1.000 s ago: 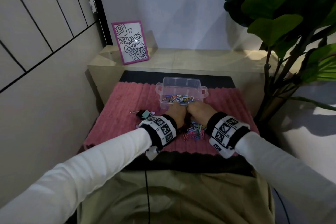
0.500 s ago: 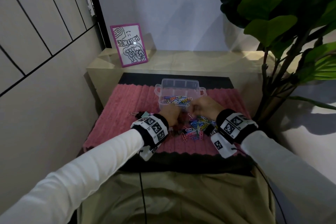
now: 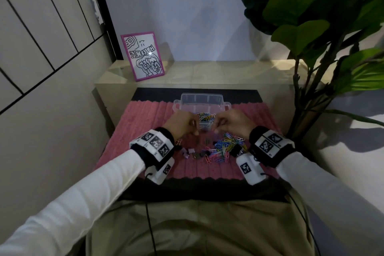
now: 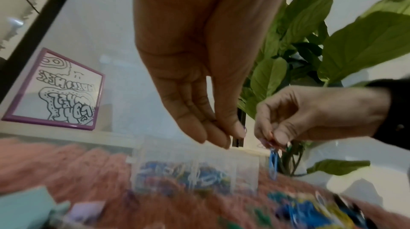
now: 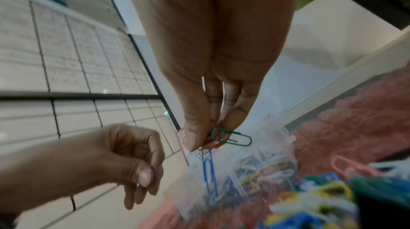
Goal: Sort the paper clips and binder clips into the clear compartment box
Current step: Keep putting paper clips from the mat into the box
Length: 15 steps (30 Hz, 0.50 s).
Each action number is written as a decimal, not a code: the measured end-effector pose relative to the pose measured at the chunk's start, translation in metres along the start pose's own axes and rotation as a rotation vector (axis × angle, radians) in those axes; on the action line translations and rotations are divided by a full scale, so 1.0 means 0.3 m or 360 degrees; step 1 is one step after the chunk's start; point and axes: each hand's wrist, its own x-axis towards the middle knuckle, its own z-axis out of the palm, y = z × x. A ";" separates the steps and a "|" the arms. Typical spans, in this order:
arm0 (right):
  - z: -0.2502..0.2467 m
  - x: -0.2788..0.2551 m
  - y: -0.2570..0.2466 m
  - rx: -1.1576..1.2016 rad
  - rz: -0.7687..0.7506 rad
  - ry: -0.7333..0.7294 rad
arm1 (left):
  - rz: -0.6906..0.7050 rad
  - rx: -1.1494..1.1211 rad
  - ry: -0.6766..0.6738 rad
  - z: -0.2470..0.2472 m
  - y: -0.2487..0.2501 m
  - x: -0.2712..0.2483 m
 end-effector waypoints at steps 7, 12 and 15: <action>-0.096 0.058 -0.007 0.0215 -0.0040 0.0171 | -0.0035 -0.0393 0.0272 -0.151 -0.035 0.074; -0.087 0.119 -0.048 0.0263 0.0019 0.0289 | -0.0149 -0.0304 0.0073 -0.164 -0.042 0.135; -0.062 0.141 -0.050 0.0133 0.0098 0.0258 | -0.0154 -0.0028 0.0070 -0.135 -0.037 0.119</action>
